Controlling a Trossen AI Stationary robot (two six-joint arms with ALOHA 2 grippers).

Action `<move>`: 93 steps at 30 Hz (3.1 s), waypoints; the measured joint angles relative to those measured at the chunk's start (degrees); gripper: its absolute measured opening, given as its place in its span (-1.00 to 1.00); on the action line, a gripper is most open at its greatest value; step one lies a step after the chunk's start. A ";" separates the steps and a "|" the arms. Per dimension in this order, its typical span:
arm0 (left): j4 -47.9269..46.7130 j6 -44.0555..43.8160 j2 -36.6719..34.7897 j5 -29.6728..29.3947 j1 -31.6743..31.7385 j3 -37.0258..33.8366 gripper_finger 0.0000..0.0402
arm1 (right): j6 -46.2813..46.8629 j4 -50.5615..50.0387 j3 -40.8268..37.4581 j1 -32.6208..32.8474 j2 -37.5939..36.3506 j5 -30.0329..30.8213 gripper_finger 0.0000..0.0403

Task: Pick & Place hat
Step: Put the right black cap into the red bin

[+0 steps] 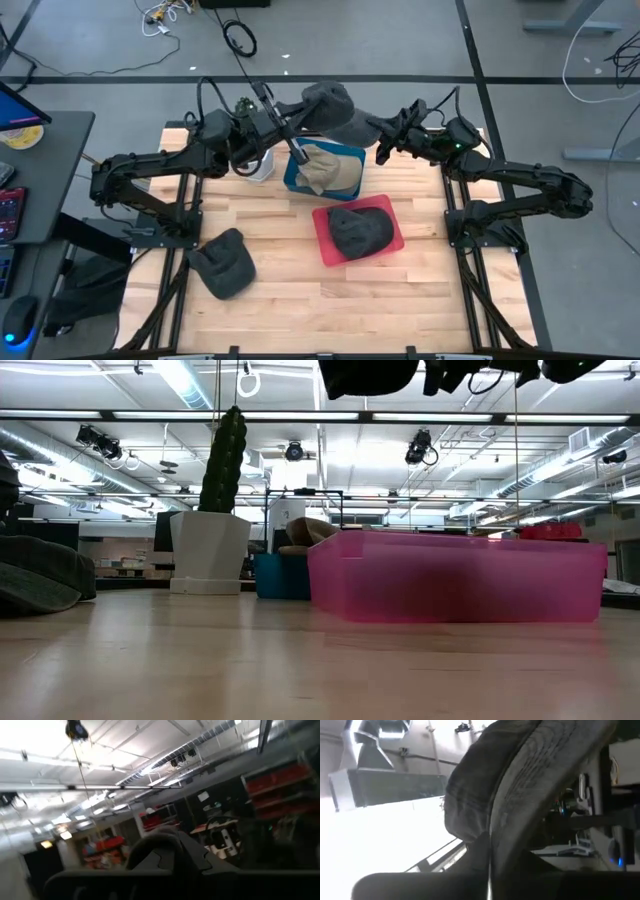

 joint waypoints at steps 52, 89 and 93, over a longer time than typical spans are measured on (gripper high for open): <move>-19.01 -30.50 -12.02 3.89 -5.90 0.02 0.50 | -68.75 -75.30 0.02 -9.14 -12.17 -36.20 -0.98; -20.60 -29.41 -11.98 2.80 -5.92 0.02 0.49 | -61.69 -79.30 0.04 4.26 -0.14 -24.65 -0.98; -20.65 -29.47 -11.98 2.80 -5.92 0.02 0.49 | -61.04 -75.05 0.04 4.28 1.53 -24.64 -0.98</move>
